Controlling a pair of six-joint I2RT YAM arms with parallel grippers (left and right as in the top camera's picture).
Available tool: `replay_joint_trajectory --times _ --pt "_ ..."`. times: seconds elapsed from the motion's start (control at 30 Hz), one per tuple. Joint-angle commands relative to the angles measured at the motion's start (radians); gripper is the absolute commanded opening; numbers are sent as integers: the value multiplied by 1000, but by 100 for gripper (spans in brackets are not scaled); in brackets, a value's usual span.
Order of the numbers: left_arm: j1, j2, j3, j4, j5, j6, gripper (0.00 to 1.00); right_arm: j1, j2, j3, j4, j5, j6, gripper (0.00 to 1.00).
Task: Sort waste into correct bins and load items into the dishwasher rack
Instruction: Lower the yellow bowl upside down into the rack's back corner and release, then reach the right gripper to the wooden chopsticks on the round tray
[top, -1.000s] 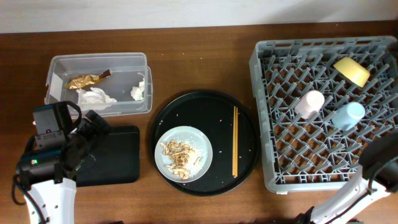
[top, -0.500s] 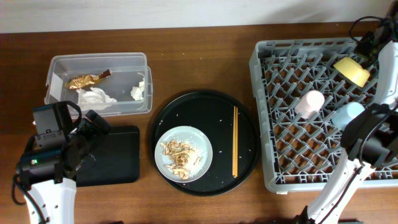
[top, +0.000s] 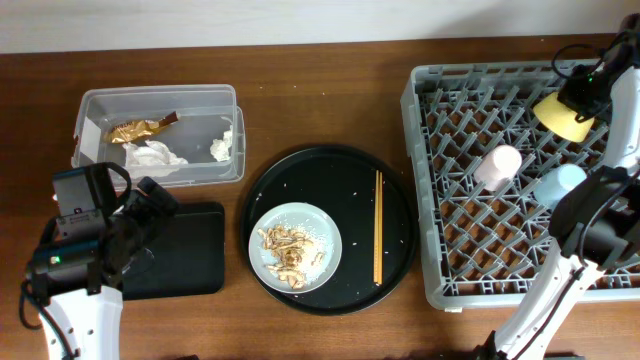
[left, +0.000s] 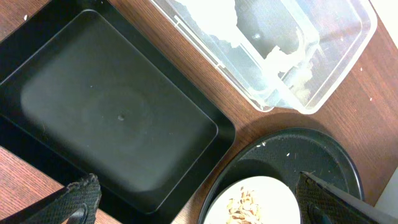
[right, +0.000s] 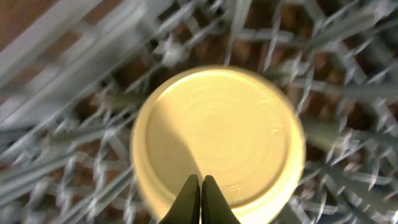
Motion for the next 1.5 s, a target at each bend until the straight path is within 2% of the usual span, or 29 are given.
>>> replay_joint_trajectory --times 0.0,0.13,0.23,0.33,0.37,0.4,0.5,0.63,0.77,0.87,1.2,1.3,1.37,1.47 --pt "1 -10 1 1 -7 12 99 7 -97 -6 -65 -146 18 4" --pt "1 -10 1 1 -7 12 99 7 -205 -6 -144 -182 56 4" --pt "1 -10 1 1 -7 12 99 8 -357 -6 -212 -343 56 4" --pt "1 -10 1 1 -7 12 99 10 -531 -6 -469 -483 55 5" --pt "1 -10 1 1 -7 12 99 26 -575 -15 -512 -487 47 40" --pt "1 -10 1 1 -7 12 100 39 -593 -17 -512 -483 36 98" --pt "1 -10 1 1 -7 12 99 169 -613 -18 -512 -498 30 98" --pt "1 -10 1 1 -7 12 99 434 -613 -64 -511 -498 30 98" --pt "1 -10 1 1 -7 12 99 657 -599 -103 -508 -400 29 98" --pt "1 -10 1 0 -7 12 99 724 -586 -103 -499 -396 30 99" --pt "1 -10 1 1 -7 12 99 740 -576 -103 -483 -383 29 98" --pt "1 -10 1 1 -7 12 99 819 -563 -118 -511 -246 32 98" --pt "1 -10 1 1 -7 12 99 883 -563 -180 -508 -159 122 98" --pt "1 -10 1 1 -7 12 99 953 -562 -286 -395 -100 134 98"
